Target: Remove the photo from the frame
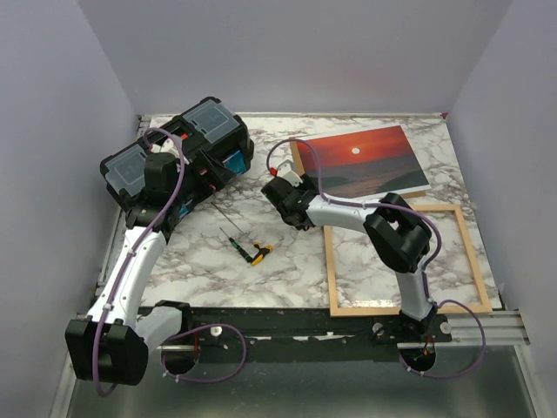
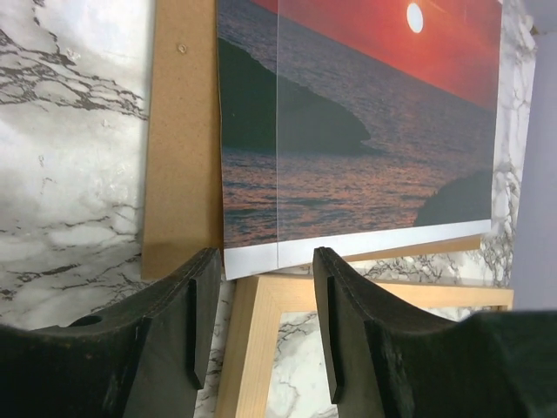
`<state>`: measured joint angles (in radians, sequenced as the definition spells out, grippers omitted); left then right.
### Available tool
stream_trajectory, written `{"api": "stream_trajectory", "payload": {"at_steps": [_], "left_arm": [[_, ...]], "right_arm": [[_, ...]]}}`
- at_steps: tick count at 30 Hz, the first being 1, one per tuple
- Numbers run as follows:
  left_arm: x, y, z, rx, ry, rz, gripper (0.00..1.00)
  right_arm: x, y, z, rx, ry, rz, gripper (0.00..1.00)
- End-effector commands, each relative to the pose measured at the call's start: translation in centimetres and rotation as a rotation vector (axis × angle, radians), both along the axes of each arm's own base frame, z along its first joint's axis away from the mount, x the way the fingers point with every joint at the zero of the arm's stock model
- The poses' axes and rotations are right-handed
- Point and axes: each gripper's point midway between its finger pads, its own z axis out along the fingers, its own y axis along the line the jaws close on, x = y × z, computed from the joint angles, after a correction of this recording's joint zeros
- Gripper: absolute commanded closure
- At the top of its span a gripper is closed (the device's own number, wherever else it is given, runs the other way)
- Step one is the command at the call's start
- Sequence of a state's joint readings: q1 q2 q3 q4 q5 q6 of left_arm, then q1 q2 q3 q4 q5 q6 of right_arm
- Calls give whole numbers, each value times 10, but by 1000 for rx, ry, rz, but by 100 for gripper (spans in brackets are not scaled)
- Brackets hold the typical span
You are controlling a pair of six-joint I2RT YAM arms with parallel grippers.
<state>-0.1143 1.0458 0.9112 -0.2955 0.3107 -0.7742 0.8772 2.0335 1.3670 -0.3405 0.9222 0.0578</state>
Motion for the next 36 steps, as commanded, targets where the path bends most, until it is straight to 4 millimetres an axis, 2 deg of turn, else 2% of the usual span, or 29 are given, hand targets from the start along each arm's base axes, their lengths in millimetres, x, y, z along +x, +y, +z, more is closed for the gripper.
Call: {"api": "stream_trajectory", "payload": {"at_steps": [1, 11, 26, 34, 36], "left_arm": [[-4, -2, 3, -21, -17, -28, 10], [-2, 0, 1, -35, -13, -27, 10], [-1, 4, -3, -56, -7, -21, 10], [-2, 3, -4, -70, -3, -28, 10], [-2, 2, -5, -74, -2, -28, 10]], "right_arm": [[6, 3, 1, -58, -18, -4, 48], [9, 2, -17, -104, -9, -22, 50], [11, -10, -31, -206, -46, -60, 56], [18, -11, -33, -265, -93, -29, 64], [20, -8, -33, -258, -100, -22, 69]]}}
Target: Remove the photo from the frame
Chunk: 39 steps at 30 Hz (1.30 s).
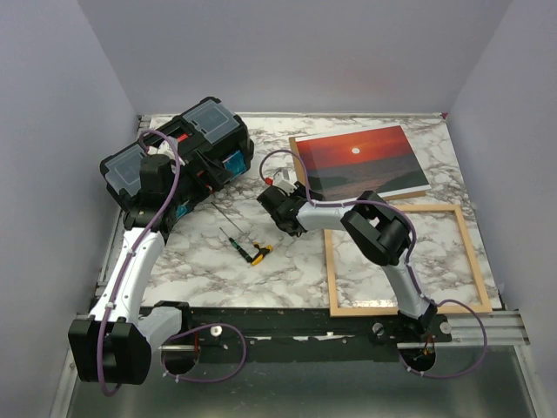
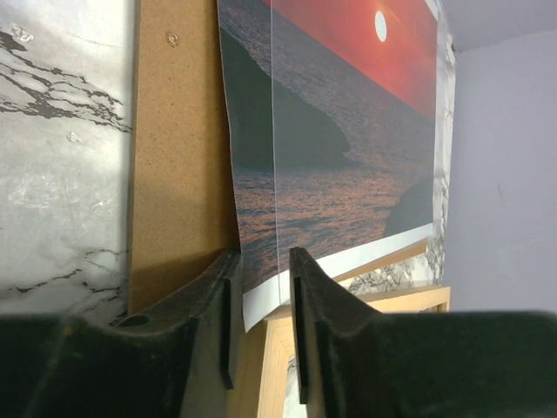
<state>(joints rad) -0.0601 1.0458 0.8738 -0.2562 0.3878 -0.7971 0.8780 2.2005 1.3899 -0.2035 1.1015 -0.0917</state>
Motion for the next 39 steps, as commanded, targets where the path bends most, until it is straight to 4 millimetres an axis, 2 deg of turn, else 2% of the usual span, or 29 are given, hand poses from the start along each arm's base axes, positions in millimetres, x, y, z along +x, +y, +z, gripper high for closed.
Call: {"api": "stream_trajectory", "payload": {"at_steps": [1, 4, 9, 15, 25, 30, 37, 39], "left_arm": [[-3, -4, 0, -27, -11, -23, 9], [-3, -5, -1, -35, -11, -33, 9], [-4, -6, 1, -31, -14, -43, 9], [-6, -6, 4, -32, -15, -46, 9], [-5, -7, 13, -30, -14, -63, 9], [-5, -4, 21, -21, -26, -59, 9], [-7, 2, 39, 4, -69, -35, 9], [-7, 1, 40, -2, -75, -41, 9]], "right_arm": [[5, 3, -5, -29, -38, 10, 71], [8, 9, -5, -11, -37, 23, 78], [12, 16, 7, 16, -48, 38, 100], [12, 30, 37, 110, -6, 66, 100], [-12, 67, 89, 462, 132, 163, 100], [-12, 74, 118, 582, 95, 185, 100], [-2, 84, 185, 731, -12, 223, 100], [-3, 83, 188, 728, -11, 232, 100]]}}
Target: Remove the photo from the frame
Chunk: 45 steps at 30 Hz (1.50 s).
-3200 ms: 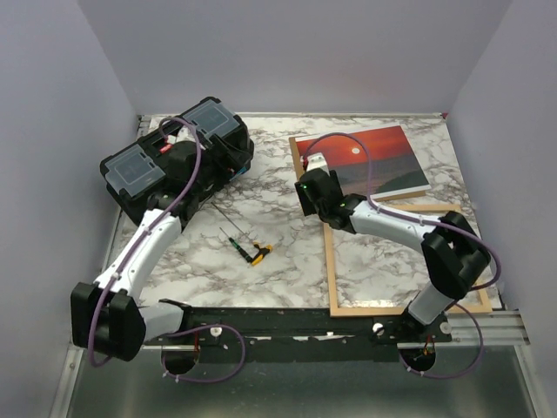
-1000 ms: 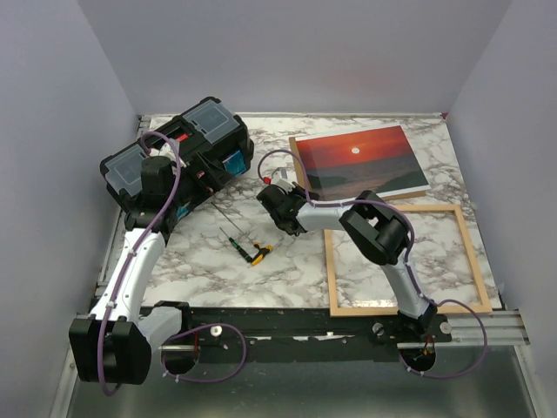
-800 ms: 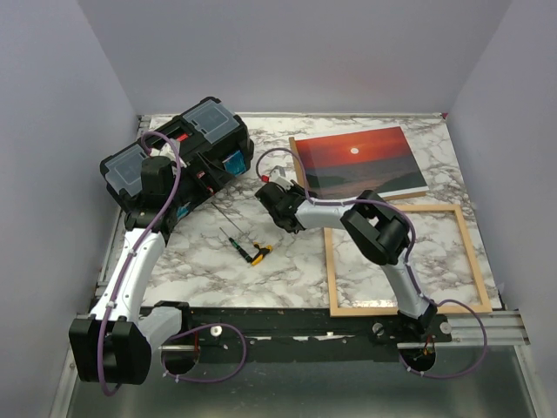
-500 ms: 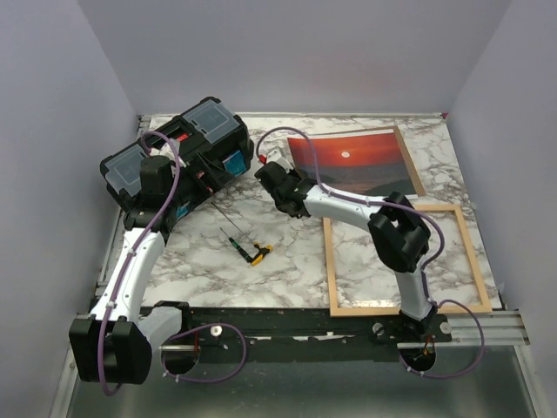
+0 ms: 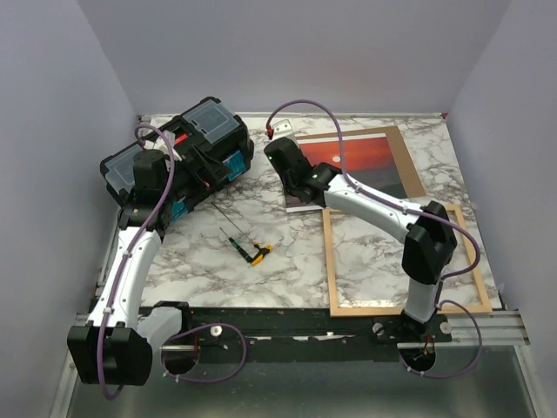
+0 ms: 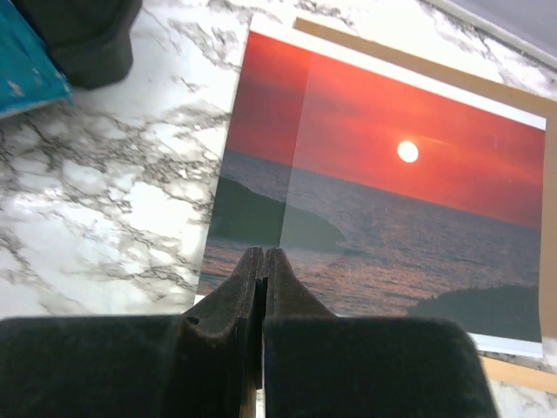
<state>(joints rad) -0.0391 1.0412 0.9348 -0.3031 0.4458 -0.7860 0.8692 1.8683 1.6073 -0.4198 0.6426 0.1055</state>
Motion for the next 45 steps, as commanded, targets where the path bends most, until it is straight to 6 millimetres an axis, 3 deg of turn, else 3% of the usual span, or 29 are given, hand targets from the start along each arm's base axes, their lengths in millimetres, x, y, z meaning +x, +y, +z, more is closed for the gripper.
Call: {"api": "stream_trajectory", "payload": {"at_steps": [1, 3, 5, 7, 10, 14, 17, 27, 41, 45], "left_arm": [[-4, 0, 17, 2, -51, -18, 8], [-3, -4, 11, -21, -29, -37, 6], [-4, -7, 4, -32, -15, -49, 6], [-5, -7, 3, -31, -26, -51, 6], [-5, -6, 7, -16, -41, -56, 6], [0, -3, 9, 2, -33, -50, 6], [0, -5, 12, -2, -36, -73, 6], [8, 13, 12, 39, -50, -37, 6], [9, 24, 5, 19, -51, -19, 6], [9, 25, 3, 10, -49, -19, 6]], "right_arm": [[-2, 1, 34, 77, -27, 18, 100], [-7, -2, 15, 42, 5, 42, 95], [-14, 1, -4, 8, 39, 112, 67], [-22, 2, -23, -51, 39, 198, 52], [-23, -6, -48, -122, 27, 178, 22], [-25, -2, -79, -193, 73, 1, 13], [-31, -4, -96, -338, 9, -76, 11], [-31, 6, -125, -599, -108, -67, 13], [-18, -9, -155, -746, -149, -103, 42], [-11, -14, -161, -776, -153, -108, 44]]}}
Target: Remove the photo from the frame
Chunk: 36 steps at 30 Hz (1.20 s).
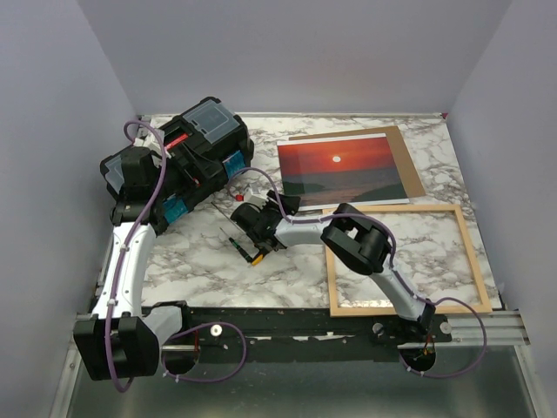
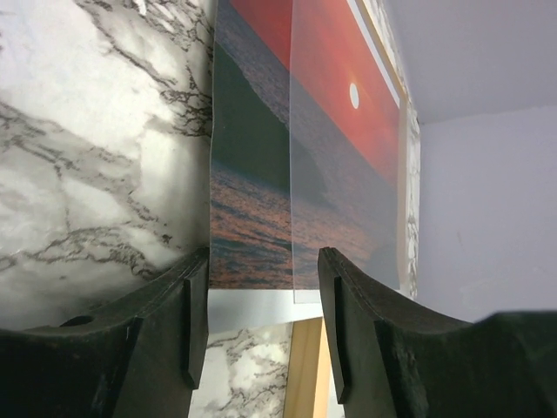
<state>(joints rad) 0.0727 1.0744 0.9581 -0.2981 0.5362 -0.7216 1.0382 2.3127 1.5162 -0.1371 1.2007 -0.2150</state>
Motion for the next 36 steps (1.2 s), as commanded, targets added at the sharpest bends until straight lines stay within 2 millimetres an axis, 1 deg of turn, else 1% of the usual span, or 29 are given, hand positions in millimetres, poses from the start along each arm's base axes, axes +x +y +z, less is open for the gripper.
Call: {"api": "stream_trajectory", "payload": {"at_steps": [1, 5, 6, 9, 11, 12, 13, 14, 15, 17, 19, 20, 22, 24, 25, 26, 27, 29, 31, 33, 36], "left_arm": [[-1, -1, 0, -7, -23, -27, 6], [-1, 0, -2, -11, -22, -25, 6], [-1, 1, -2, -14, -24, -24, 6], [-1, 1, -2, -22, -25, -27, 6], [-1, 1, -3, -22, -23, -27, 6], [-1, 1, -3, -23, -22, -25, 6], [-1, 2, -4, -23, -21, -25, 6], [-1, 1, -4, -23, -22, -26, 6], [-1, 2, -5, -23, -23, -24, 6], [-1, 2, -6, -25, -21, -23, 6], [-1, 2, -7, -29, -20, -25, 6], [-1, 3, -8, -29, -19, -23, 6], [-1, 3, -9, -32, -16, -22, 6], [-1, 4, -10, -34, -13, -19, 6], [-1, 4, -10, -34, -15, -20, 6], [-1, 4, -10, -36, -14, -19, 6], [-1, 4, -10, -36, -15, -20, 6], [-1, 4, -11, -39, -14, -20, 6], [-1, 5, -11, -41, -14, -19, 6], [0, 5, -12, -45, -11, -19, 6], [1, 6, -13, -51, -8, -18, 6]], "right_arm": [[10, -13, -17, -58, -16, -26, 44], [17, -13, -16, -54, -36, -12, 46], [18, -11, -16, -53, -36, -7, 49], [20, -8, -16, -59, -35, 0, 66], [21, -6, -14, -61, -35, 7, 75], [22, -5, -12, -57, -38, 9, 81], [23, -4, -7, -51, -44, 9, 91], [23, -3, -1, -43, -51, 9, 97], [24, -2, 6, -31, -55, 14, 100], [25, 0, 23, -5, -67, 24, 100], [26, 2, 45, 23, -84, 32, 100], [27, 4, 60, 55, -96, 40, 100], [29, 8, 85, 135, -97, 73, 100], [32, 7, 109, 228, -102, 74, 100], [34, 8, 118, 273, -76, 88, 100], [36, 7, 123, 310, -56, 95, 100], [38, 3, 134, 353, -50, 89, 100], [42, 5, 146, 459, 0, 118, 100], [45, 1, 163, 524, -3, 122, 100], [46, 3, 178, 625, 31, 136, 100], [44, 9, 211, 736, 35, 188, 100]]}}
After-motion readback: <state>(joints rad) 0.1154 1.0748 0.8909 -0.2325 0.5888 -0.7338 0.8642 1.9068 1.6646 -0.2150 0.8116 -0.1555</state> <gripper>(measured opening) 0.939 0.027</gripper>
